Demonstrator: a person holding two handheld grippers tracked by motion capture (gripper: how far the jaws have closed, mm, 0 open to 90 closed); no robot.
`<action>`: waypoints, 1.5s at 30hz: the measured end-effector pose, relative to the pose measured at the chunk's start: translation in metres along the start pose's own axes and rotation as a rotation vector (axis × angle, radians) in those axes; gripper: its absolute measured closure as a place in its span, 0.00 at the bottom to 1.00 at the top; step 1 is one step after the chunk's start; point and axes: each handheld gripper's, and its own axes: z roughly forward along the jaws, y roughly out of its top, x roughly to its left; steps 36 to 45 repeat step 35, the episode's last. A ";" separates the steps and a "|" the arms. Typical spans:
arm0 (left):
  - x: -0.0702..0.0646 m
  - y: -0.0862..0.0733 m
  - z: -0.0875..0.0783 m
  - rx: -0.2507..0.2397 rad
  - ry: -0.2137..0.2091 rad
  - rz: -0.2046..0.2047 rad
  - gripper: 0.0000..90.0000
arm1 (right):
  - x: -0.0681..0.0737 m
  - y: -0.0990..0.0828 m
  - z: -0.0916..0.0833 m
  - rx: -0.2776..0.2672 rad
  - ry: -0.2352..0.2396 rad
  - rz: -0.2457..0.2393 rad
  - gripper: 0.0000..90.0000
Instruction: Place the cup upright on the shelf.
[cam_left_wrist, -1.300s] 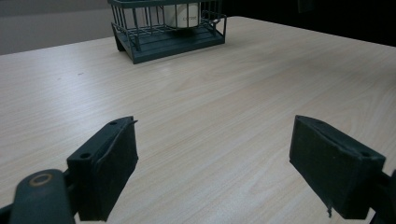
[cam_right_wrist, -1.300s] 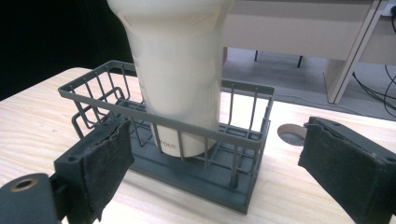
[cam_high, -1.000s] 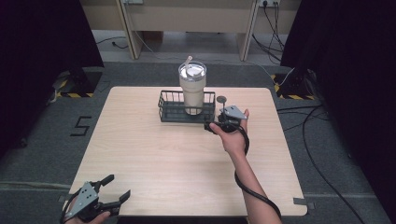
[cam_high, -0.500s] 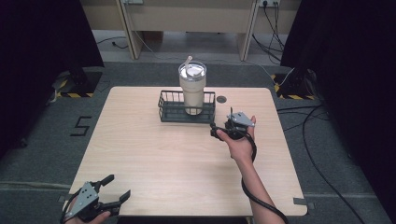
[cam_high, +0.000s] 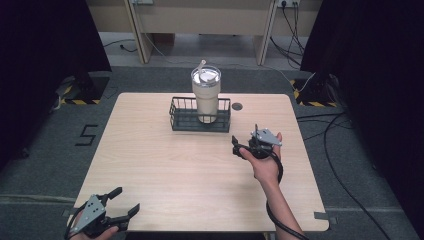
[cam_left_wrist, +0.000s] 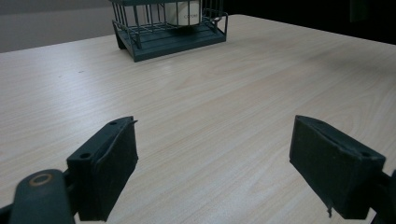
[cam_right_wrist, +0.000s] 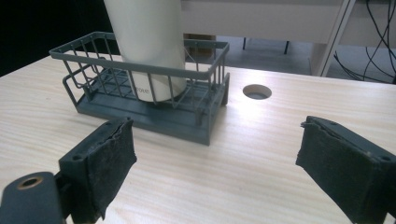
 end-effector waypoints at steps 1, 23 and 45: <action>0.000 0.000 0.000 0.000 0.000 0.000 0.16 | 0.000 -0.002 -0.002 0.000 0.000 0.007 0.12; 0.000 0.000 0.000 0.006 0.000 0.004 0.16 | -0.007 -0.036 -0.043 0.016 -0.008 0.021 0.13; 0.000 0.000 0.001 0.006 0.002 0.006 0.16 | -0.007 -0.044 -0.051 0.008 -0.007 0.020 0.14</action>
